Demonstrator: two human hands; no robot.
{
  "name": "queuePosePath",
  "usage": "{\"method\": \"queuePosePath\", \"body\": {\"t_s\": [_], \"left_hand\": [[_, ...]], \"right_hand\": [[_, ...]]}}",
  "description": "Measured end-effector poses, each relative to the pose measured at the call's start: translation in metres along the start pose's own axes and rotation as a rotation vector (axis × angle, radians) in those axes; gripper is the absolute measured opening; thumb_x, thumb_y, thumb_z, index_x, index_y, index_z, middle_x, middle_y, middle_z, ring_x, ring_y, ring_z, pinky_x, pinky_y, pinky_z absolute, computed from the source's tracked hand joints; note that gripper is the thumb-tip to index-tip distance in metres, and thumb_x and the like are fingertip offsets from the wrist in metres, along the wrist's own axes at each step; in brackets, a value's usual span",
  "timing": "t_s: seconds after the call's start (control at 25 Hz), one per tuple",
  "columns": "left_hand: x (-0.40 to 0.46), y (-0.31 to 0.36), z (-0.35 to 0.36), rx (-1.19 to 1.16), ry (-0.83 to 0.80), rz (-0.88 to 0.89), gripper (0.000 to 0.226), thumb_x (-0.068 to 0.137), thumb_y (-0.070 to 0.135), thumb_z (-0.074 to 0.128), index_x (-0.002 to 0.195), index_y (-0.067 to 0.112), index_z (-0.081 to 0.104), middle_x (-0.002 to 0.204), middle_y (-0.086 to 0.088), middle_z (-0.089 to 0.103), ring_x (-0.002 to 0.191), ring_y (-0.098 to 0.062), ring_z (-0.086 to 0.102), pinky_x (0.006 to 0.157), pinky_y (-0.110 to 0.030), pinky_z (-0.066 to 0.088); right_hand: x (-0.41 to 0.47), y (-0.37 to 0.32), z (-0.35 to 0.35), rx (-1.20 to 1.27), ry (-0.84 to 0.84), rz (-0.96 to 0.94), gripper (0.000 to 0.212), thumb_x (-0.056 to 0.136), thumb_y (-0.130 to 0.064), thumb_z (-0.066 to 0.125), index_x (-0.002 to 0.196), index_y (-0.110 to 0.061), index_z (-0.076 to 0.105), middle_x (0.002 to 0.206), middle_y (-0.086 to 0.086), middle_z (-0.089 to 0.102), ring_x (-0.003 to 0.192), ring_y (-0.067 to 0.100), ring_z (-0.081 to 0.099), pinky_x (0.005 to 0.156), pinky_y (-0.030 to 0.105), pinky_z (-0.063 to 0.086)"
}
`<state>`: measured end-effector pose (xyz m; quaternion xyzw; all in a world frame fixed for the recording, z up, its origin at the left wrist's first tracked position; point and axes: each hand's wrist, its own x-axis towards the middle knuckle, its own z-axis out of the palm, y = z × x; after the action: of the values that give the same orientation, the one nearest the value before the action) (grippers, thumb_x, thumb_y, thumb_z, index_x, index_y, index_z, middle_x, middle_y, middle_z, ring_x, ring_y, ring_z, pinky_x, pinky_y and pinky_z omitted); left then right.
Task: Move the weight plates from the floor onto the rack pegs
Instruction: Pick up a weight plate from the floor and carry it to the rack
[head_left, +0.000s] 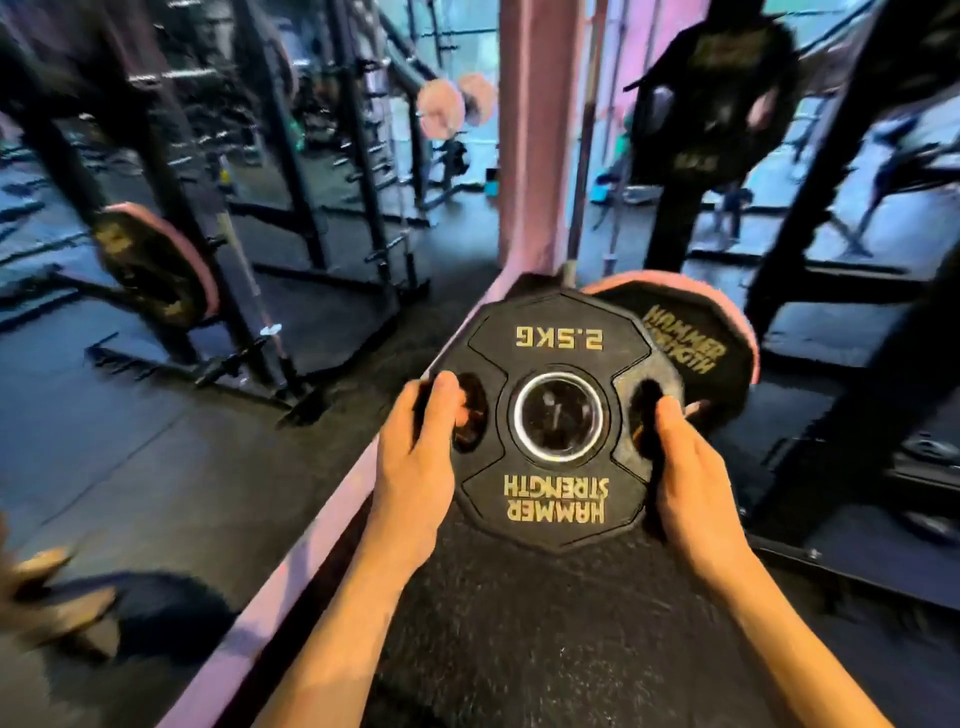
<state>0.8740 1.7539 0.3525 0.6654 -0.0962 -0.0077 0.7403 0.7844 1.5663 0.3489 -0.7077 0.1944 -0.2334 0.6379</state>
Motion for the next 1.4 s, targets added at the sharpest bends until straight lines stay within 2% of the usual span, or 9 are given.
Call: {"method": "queuePosePath", "body": {"t_s": [0.08, 0.2, 0.32, 0.44, 0.56, 0.76, 0.96, 1.08, 1.4], "left_hand": [[0.034, 0.017, 0.016, -0.046, -0.121, 0.016, 0.039, 0.085, 0.059, 0.056, 0.112, 0.034, 0.069, 0.113, 0.007, 0.072, 0.112, -0.014, 0.065, 0.103, -0.050, 0.047], [0.076, 0.049, 0.047, -0.117, -0.253, 0.086, 0.027, 0.092, 0.052, 0.055, 0.102, 0.033, 0.071, 0.106, 0.002, 0.074, 0.106, -0.021, 0.067, 0.098, -0.054, 0.050], [0.121, 0.084, 0.085, -0.215, -0.341, 0.154, 0.031, 0.090, 0.052, 0.056, 0.105, 0.029, 0.071, 0.105, 0.001, 0.075, 0.104, -0.021, 0.069, 0.096, -0.055, 0.051], [0.166, 0.118, 0.126, -0.268, -0.386, 0.264, 0.033, 0.087, 0.058, 0.060, 0.100, 0.030, 0.072, 0.103, -0.004, 0.075, 0.103, -0.028, 0.069, 0.093, -0.054, 0.053], [0.213, 0.159, 0.172, -0.303, -0.362, 0.395, 0.030, 0.085, 0.060, 0.059, 0.092, 0.035, 0.074, 0.097, 0.000, 0.076, 0.097, -0.025, 0.071, 0.082, -0.042, 0.056], [0.273, 0.231, 0.247, -0.363, -0.326, 0.545, 0.029, 0.090, 0.054, 0.058, 0.084, 0.029, 0.073, 0.093, -0.001, 0.075, 0.095, -0.025, 0.070, 0.086, -0.045, 0.057], [0.324, 0.296, 0.306, -0.410, -0.298, 0.641, 0.028, 0.098, 0.042, 0.053, 0.083, 0.022, 0.066, 0.068, 0.012, 0.071, 0.064, -0.001, 0.066, 0.055, -0.016, 0.051], [0.357, 0.326, 0.332, -0.427, -0.320, 0.681, 0.028, 0.097, 0.045, 0.054, 0.085, 0.023, 0.067, 0.076, 0.011, 0.072, 0.072, -0.005, 0.068, 0.063, -0.021, 0.054], [0.440, 0.362, 0.384, -0.437, -0.368, 0.679, 0.026, 0.097, 0.047, 0.052, 0.088, 0.025, 0.065, 0.079, 0.008, 0.067, 0.073, -0.010, 0.065, 0.066, -0.026, 0.053]], "right_hand": [[0.018, -0.017, -0.004, 0.001, 0.126, -0.035, 0.057, 0.087, -0.059, 0.039, 0.089, -0.012, 0.070, 0.083, -0.004, 0.075, 0.079, 0.001, 0.063, 0.068, 0.016, 0.050], [0.047, -0.049, -0.011, 0.035, 0.240, -0.143, 0.052, 0.092, -0.060, 0.041, 0.101, -0.020, 0.074, 0.102, -0.002, 0.075, 0.099, 0.008, 0.068, 0.084, 0.030, 0.052], [0.087, -0.087, -0.024, 0.055, 0.316, -0.256, 0.050, 0.091, -0.062, 0.043, 0.085, -0.025, 0.076, 0.088, 0.005, 0.076, 0.081, 0.007, 0.067, 0.075, 0.030, 0.052], [0.134, -0.123, -0.042, 0.070, 0.351, -0.350, 0.085, 0.070, -0.084, 0.050, 0.090, -0.002, 0.064, 0.088, 0.020, 0.070, 0.077, 0.013, 0.060, 0.075, 0.039, 0.048], [0.188, -0.166, -0.065, 0.086, 0.358, -0.447, 0.071, 0.070, -0.082, 0.052, 0.079, -0.012, 0.066, 0.073, -0.004, 0.070, 0.068, 0.007, 0.063, 0.066, 0.031, 0.050], [0.275, -0.247, -0.107, 0.025, 0.340, -0.633, 0.078, 0.078, -0.074, 0.044, 0.092, 0.000, 0.060, 0.096, 0.029, 0.067, 0.078, 0.037, 0.066, 0.080, 0.057, 0.053], [0.342, -0.313, -0.136, -0.014, 0.349, -0.763, 0.087, 0.091, -0.066, 0.040, 0.101, 0.020, 0.049, 0.094, 0.042, 0.057, 0.061, 0.033, 0.057, 0.059, 0.042, 0.052], [0.377, -0.348, -0.148, -0.040, 0.392, -0.780, 0.077, 0.098, -0.057, 0.036, 0.089, 0.017, 0.053, 0.068, 0.026, 0.052, 0.046, 0.018, 0.046, 0.042, 0.020, 0.036], [0.463, -0.394, -0.156, -0.118, 0.445, -0.786, 0.065, 0.096, -0.061, 0.034, 0.085, -0.003, 0.061, 0.061, 0.014, 0.055, 0.044, 0.017, 0.049, 0.044, 0.027, 0.037]]}}
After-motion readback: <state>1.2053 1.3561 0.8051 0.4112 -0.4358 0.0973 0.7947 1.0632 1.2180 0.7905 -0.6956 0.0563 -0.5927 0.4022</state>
